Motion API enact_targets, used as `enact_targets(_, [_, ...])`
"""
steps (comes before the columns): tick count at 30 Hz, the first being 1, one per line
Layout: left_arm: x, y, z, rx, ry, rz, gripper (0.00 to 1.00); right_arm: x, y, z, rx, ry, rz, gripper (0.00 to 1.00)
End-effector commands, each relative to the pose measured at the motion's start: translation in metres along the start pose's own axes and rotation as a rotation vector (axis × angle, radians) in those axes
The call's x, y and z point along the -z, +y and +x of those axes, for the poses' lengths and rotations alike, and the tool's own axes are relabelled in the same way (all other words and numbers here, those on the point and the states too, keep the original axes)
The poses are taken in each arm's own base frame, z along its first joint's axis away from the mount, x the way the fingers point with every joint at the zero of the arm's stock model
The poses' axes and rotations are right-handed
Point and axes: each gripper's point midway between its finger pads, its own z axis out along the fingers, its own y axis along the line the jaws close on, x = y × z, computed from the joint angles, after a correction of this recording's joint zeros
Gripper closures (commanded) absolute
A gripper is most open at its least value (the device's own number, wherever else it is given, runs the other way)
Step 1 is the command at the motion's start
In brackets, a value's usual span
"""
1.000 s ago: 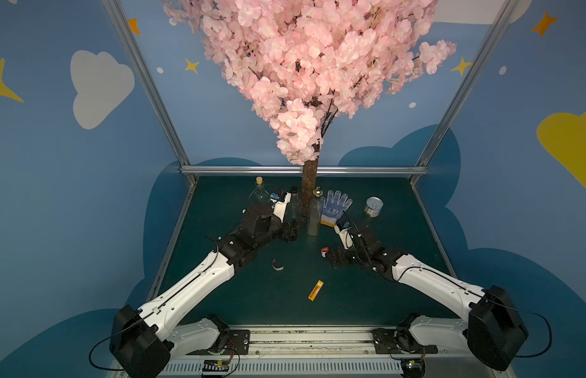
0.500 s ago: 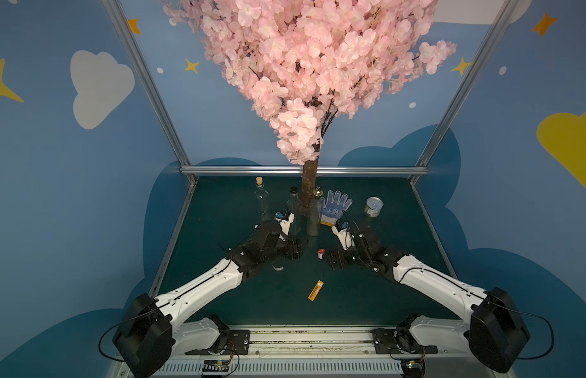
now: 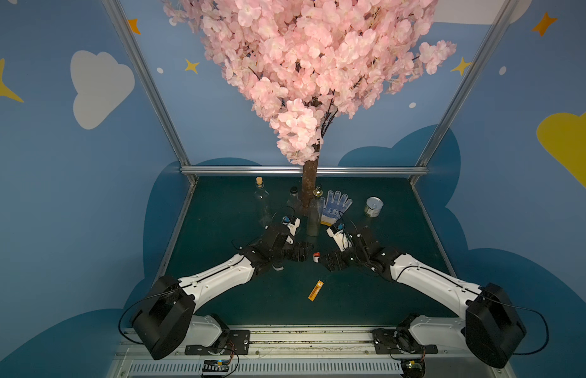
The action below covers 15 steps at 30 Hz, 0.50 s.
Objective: Remove the label from the bottle
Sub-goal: Place the label at the center of the board.
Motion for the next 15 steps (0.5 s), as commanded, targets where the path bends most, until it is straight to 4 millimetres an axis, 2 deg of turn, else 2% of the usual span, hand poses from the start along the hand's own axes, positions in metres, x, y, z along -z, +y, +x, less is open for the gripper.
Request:
enact_targets(1, [-0.006,-0.008,0.004,-0.001,0.010,0.040,0.23,-0.001,0.008,-0.007,0.024,-0.014,-0.024,0.09])
enact_targets(10, [-0.016,-0.010,0.021,-0.019,0.059,0.040,0.26,0.002,0.009,-0.018,0.034,-0.036,-0.022,0.10])
enact_targets(15, [-0.018,-0.012,0.024,-0.024,0.070,0.044,0.28,0.002,0.010,-0.021,0.038,-0.035,-0.022,0.10])
